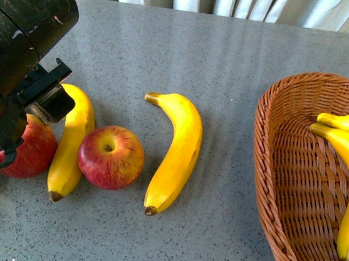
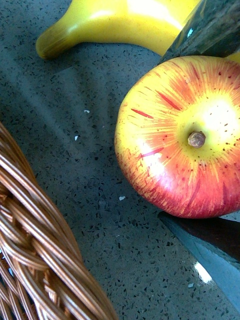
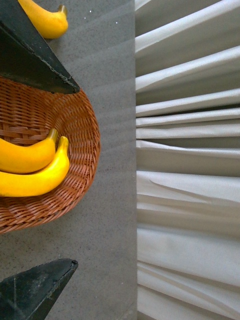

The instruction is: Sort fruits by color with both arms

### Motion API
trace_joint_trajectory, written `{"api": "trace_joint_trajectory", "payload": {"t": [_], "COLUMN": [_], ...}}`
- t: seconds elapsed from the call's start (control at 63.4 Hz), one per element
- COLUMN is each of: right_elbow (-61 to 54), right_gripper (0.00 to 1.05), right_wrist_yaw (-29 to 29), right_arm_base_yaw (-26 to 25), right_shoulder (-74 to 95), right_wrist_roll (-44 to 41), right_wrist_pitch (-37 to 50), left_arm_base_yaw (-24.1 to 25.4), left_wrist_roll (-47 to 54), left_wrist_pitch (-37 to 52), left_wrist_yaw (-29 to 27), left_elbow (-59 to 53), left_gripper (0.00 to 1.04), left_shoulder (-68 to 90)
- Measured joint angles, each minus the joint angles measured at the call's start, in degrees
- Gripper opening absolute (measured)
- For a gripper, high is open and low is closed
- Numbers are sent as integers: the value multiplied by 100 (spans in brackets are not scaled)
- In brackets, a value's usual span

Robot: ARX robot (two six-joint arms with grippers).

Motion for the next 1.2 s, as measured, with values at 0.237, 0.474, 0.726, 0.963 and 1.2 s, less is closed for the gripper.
{"api": "trace_joint_trajectory", "payload": {"t": [0.237, 0.474, 0.726, 0.963, 1.2], "right_elbow": [0, 0, 0, 0, 0], "right_gripper": [96, 96, 96, 96, 96], "right_wrist_yaw": [0, -2, 0, 0, 0], "right_arm_base_yaw": [0, 0, 0, 0, 0], "right_shoulder": [0, 0, 0, 0, 0], "right_wrist_roll": [0, 0, 0, 0, 0], "right_wrist_pitch": [0, 0, 0, 0, 0], "left_arm_base_yaw": [-308, 74, 1360, 2291, 2490], "left_wrist_roll": [-2, 153, 745, 1102, 1130], "left_wrist_pitch": [-332, -684, -584, -37, 160], "left_wrist_yaw": [-105, -682, -776, -380, -184], "left_elbow": [0, -46, -669, -1248, -1506], "left_gripper": [71, 71, 71, 71, 71], "left_shoulder": [-1008, -2201, -2573, -2446, -2315]}}
